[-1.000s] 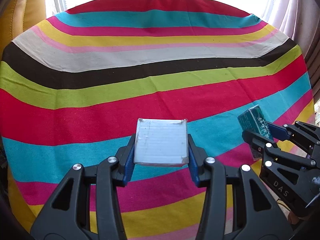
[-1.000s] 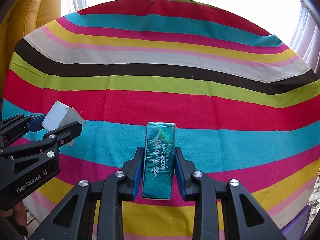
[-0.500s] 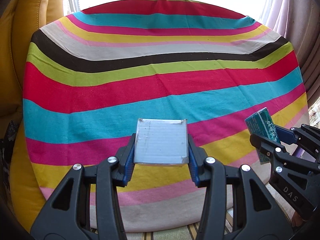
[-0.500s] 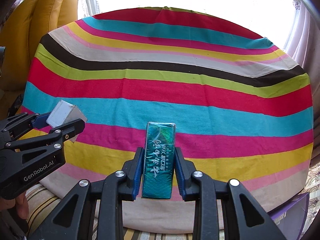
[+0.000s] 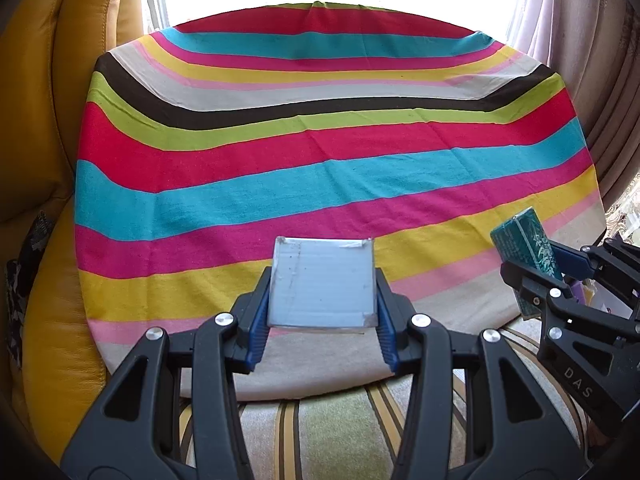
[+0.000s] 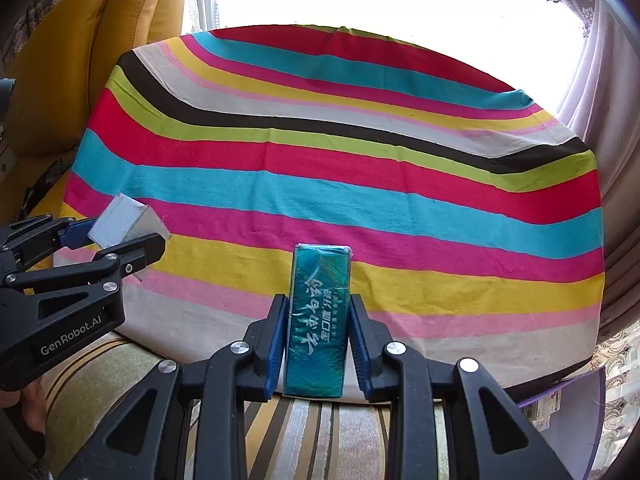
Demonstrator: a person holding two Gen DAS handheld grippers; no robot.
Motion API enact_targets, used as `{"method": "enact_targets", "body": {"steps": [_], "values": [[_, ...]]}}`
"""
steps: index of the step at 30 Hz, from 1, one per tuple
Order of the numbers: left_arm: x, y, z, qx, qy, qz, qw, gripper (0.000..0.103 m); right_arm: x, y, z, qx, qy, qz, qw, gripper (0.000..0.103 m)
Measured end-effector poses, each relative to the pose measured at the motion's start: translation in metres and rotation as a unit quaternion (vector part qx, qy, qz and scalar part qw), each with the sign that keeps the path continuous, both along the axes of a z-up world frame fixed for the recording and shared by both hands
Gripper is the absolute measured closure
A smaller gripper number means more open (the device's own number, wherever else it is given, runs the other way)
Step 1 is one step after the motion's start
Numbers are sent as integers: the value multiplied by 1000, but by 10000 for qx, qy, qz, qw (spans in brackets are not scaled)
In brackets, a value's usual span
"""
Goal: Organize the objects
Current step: 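Carry the white box and teal pack over the purple storage box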
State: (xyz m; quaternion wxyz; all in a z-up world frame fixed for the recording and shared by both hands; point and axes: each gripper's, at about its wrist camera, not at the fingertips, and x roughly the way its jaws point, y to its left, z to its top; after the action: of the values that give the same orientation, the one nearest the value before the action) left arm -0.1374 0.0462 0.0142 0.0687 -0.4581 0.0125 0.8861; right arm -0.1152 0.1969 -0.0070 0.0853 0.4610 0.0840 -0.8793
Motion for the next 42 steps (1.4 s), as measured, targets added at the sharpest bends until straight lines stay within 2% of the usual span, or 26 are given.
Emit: {"method": "enact_targets", "body": {"steps": [9,15,20,33,42], "values": [[25,0,0,-61,-125,70,9999,54,14,11,-1,-48,-17,-137,9999,72],[14,-3,-13,-24,-581,116,9982,54,-1,25,-14,-47,-477,-153,9987,72],[24,9,-7,-173,-377,-22,9991,54,8,43,-11,-24,-340,-284,9990,72],[56,44,18,12,-172,-472,9987,54,56,80,20,-357,11,-420,9985,72],[66,93,30,144,-58,-1097,9938,54,84,116,37,-398,187,-750,9962,72]]}}
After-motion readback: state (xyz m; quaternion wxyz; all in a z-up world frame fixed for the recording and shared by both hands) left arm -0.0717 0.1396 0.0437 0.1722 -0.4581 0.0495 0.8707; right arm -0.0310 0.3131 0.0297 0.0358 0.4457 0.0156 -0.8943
